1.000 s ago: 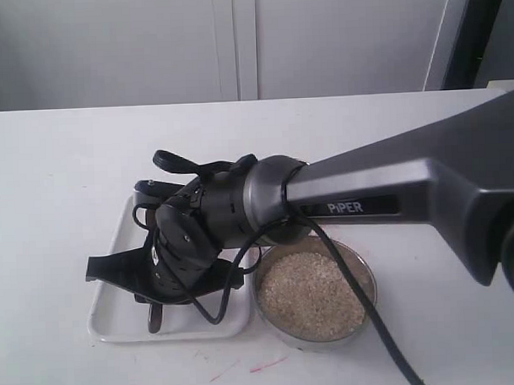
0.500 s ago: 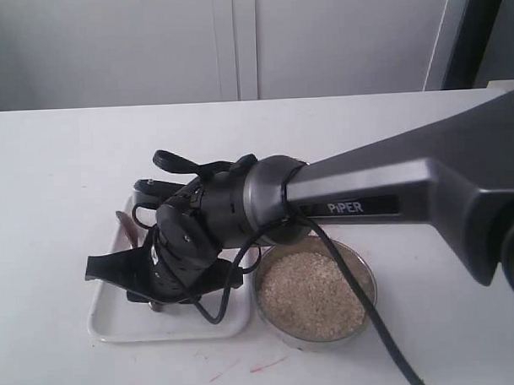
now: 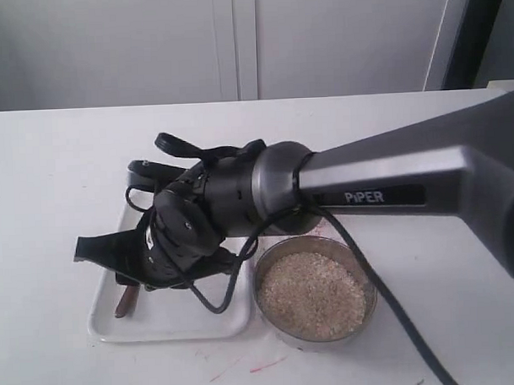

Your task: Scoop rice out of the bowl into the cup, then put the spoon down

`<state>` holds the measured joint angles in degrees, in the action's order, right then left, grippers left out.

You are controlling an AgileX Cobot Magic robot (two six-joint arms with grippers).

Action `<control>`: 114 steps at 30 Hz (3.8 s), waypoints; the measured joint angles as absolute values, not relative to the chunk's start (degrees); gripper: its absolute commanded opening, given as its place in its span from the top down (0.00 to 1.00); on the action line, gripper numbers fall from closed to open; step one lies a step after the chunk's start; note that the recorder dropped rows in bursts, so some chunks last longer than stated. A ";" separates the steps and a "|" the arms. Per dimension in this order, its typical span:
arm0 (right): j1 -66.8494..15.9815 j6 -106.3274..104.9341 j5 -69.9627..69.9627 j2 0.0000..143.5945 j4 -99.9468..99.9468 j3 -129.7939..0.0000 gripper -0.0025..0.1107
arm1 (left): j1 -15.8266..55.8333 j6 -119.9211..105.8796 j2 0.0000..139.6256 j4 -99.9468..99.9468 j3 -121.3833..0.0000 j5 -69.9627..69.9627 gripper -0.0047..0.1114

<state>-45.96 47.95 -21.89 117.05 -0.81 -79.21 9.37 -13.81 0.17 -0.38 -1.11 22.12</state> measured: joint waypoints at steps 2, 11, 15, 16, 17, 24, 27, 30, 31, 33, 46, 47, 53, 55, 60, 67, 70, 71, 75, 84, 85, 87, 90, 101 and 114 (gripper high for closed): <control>-45.96 47.95 -21.67 115.96 -0.81 -79.21 0.64 | 9.37 -13.81 0.17 -0.38 -1.11 22.12 0.84; -45.96 47.95 -21.88 110.67 -0.81 -79.21 0.85 | 9.37 -13.81 0.17 -0.38 -1.11 22.12 0.84; -45.96 46.32 -22.25 107.98 -0.81 -79.21 0.98 | 9.37 -13.81 0.17 -0.38 -1.11 22.12 0.84; -45.96 45.55 -22.37 107.26 -0.81 -79.21 0.98 | 9.37 -13.81 0.17 -0.38 -1.11 22.12 0.84; -45.96 44.97 -22.37 106.49 -0.81 -79.21 0.98 | 9.37 -13.81 0.17 -0.38 -1.11 22.12 0.84; -45.96 36.18 -22.60 100.82 -0.81 -79.21 0.98 | 9.37 -13.81 0.17 -0.38 -1.11 22.12 0.84; -45.96 32.42 -23.46 97.94 -0.81 -79.21 0.98 | 9.37 -13.81 0.17 -0.38 -1.11 22.12 0.84; -45.96 29.91 -24.43 94.54 -0.81 -79.21 0.98 | 9.37 -13.81 0.17 -0.38 -1.11 22.12 0.84; -45.96 29.49 -24.72 93.57 -0.81 -79.21 0.98 | 9.37 -13.81 0.17 -0.38 -1.11 22.12 0.84; -45.96 28.60 -25.46 91.09 -0.81 -79.21 0.98 | 9.37 -13.81 0.17 -0.38 -1.11 22.12 0.84; -48.08 18.08 -26.78 75.49 -0.59 -79.09 0.98 | 9.37 -13.81 0.17 -0.38 -1.11 22.12 0.84; -48.22 17.80 -26.77 74.29 -0.59 -78.79 0.98 | 9.37 -13.81 0.17 -0.38 -1.11 22.12 0.84; -48.48 15.31 -26.81 67.41 -0.59 -75.87 0.98 | 9.37 -13.81 0.17 -0.38 -1.11 22.12 0.84; -48.48 14.13 -26.90 65.17 -0.59 -74.43 0.98 | 9.37 -13.81 0.17 -0.38 -1.11 22.12 0.84; -48.48 11.82 -26.90 58.87 -0.59 -69.52 0.98 | 9.37 -13.81 0.17 -0.38 -1.11 22.12 0.84; -48.48 11.04 -26.90 49.20 -0.59 -61.37 0.98 | 9.37 -13.81 0.17 -0.38 -1.11 22.12 0.84; -48.48 10.85 -26.80 44.63 -0.59 -57.48 0.98 | 9.37 -13.81 0.17 -0.38 -1.11 22.12 0.84; -48.48 10.37 -26.80 43.07 -0.59 -56.20 0.98 | 9.37 -13.81 0.17 -0.38 -1.11 22.12 0.84; -48.48 9.75 -26.69 36.99 -0.36 -51.39 0.98 | 9.37 -13.81 0.17 -0.38 -1.11 22.12 0.84; -48.48 9.41 -26.47 23.01 -0.36 -41.89 0.98 | 9.37 -13.81 0.17 -0.38 -1.11 22.12 0.84; -48.48 9.41 -26.47 21.35 -0.36 -40.92 0.98 | 9.37 -13.81 0.17 -0.38 -1.11 22.12 0.84; -48.48 9.41 -26.24 16.71 -0.36 -38.25 0.98 | 9.37 -13.81 0.17 -0.38 -1.11 22.12 0.84; -48.48 9.41 -26.00 9.31 -0.36 -34.54 0.98 | 9.37 -13.81 0.17 -0.38 -1.11 22.12 0.84; -48.48 9.30 -24.70 0.17 0.00 -25.53 0.98 | 9.37 -13.81 0.17 -0.38 -1.11 22.12 0.84; -48.48 9.20 -5.08 0.27 0.00 -9.18 0.98 | 9.37 -13.81 0.17 -0.48 -1.11 22.12 0.84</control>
<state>-48.48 9.20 -5.08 0.27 0.00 -9.18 9.37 -13.81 0.17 -0.48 -1.11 22.12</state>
